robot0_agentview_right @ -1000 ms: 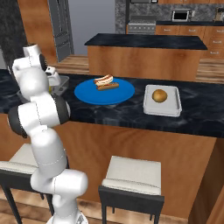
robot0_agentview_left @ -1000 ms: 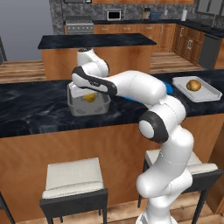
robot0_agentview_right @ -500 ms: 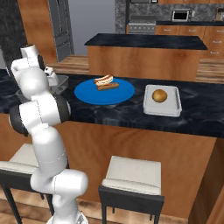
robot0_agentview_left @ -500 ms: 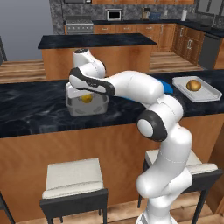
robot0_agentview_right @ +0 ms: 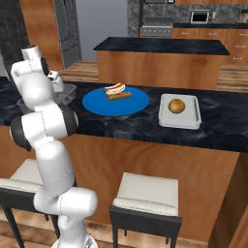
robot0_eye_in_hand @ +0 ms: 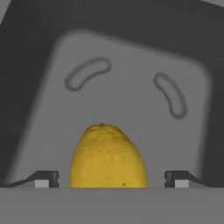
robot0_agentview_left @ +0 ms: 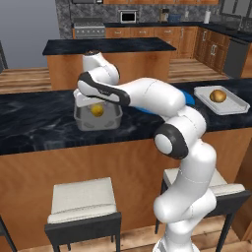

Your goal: Place one cooked food and one vegetable from the large plate to each tupperware container.

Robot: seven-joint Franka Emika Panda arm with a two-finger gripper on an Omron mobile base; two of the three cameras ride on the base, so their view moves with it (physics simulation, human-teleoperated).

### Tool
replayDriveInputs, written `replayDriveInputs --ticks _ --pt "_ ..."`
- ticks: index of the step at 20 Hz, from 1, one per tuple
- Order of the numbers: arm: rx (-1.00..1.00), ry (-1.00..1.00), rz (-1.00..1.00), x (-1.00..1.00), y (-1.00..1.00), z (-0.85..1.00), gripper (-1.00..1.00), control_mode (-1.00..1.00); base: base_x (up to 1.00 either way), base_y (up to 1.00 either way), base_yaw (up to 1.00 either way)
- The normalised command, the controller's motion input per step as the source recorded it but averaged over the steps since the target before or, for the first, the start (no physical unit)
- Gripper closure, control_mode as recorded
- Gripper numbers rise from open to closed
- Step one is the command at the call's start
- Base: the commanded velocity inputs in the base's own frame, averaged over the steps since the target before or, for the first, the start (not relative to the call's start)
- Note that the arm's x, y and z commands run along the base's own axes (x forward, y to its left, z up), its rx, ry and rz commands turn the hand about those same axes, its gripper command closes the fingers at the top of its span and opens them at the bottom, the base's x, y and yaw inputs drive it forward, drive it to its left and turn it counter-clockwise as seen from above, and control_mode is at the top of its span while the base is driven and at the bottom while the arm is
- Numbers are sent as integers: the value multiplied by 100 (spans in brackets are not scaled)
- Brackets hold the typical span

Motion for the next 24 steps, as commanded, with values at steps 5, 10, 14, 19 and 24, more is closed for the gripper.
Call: replayDriveInputs --ticks 5,10,14,19,24 --pt "0 0 0 0 -27 39 -100 -100 0 0 0" --pt "0 0 0 0 -95 31 -100 -100 0 0 0" --pt "0 -10 -1 -11 -100 17 -100 -100 0 0 0" --pt "4 -3 -11 0 -100 -1 -100 -100 0 0 0" --pt "4 -1 -14 -4 -89 -25 -100 -100 0 0 0"
